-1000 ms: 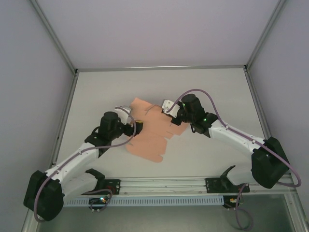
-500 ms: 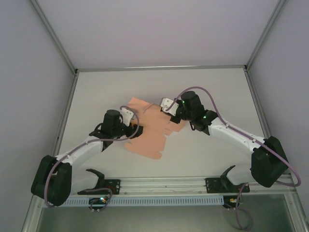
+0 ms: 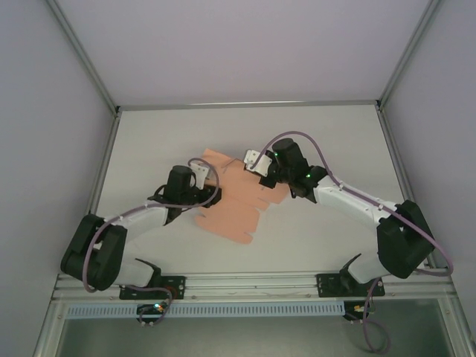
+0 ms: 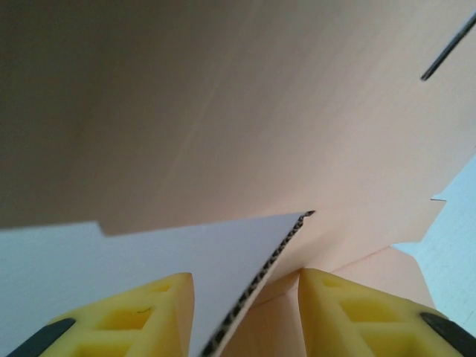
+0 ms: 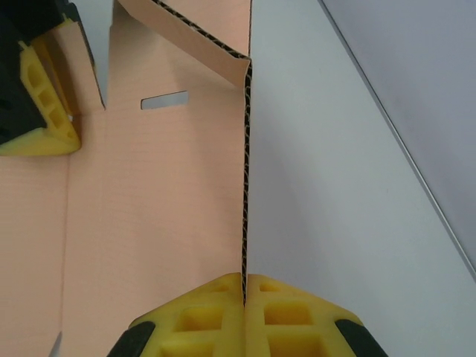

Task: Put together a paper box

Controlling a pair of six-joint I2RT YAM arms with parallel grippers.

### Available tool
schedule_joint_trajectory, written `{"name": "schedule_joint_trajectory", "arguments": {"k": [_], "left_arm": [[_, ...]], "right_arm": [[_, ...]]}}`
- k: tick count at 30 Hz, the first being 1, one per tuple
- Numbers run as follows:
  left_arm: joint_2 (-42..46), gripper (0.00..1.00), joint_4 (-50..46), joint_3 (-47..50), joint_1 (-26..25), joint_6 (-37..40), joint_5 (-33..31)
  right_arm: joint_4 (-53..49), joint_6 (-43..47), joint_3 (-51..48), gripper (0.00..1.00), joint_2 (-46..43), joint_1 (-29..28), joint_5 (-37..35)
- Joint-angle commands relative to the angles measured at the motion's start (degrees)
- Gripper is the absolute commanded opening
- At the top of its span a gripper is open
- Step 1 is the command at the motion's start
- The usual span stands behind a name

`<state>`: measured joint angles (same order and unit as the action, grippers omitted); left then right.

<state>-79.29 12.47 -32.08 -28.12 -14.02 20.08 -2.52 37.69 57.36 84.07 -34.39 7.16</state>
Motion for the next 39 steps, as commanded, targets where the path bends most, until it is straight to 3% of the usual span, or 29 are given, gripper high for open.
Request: {"name": "schedule_joint_trajectory", "arguments": {"k": [1, 3, 6, 10, 17, 22, 29, 39], "left_arm": [[-0.3, 0.40, 2.5, -3.3, -1.5, 1.1, 1.0], [0.2, 0.42, 0.1, -3.7, -1.5, 2.8, -0.5], [1.8, 0.55, -3.8, -4.0, -1.4, 5.3, -0.6], [5.3, 0.60, -6.8, -3.0, -0.7, 7.7, -2.6], [6.6, 0.57, -6.4, -2.7, -0.2, 9.6, 1.8], [3.8, 0.45, -7.6, -4.1, -0.7, 9.7, 3.8], [-1.3, 0.32, -9.0, -7.9, -3.7, 5.4, -9.4], [-11.8, 0.30, -7.3, -12.0, -7.0, -2.2, -14.2]], "right_arm": [[-3.6, 1.4, 0.5, 0.00, 1.4, -2.1, 4.3], [-4.1, 2.2, 0.5, 0.00, 1.3, -2.0, 4.3], [-5.1, 3.1, 0.7, 0.00, 0.7, -1.7, 4.7], [-6.7, 3.7, 1.3, 0.00, 0.2, -0.9, 6.5], [-6.9, 3.4, 2.3, 0.00, 0.5, -0.7, 7.8], [-6.6, 3.2, 3.2, 0.00, 0.9, -0.7, 7.3], [-7.0, 3.1, 3.7, 0.00, 1.1, -2.6, 6.2], [-2.6, 0.1, 2.5, 0.00, 2.2, -8.2, -6.4]]}}
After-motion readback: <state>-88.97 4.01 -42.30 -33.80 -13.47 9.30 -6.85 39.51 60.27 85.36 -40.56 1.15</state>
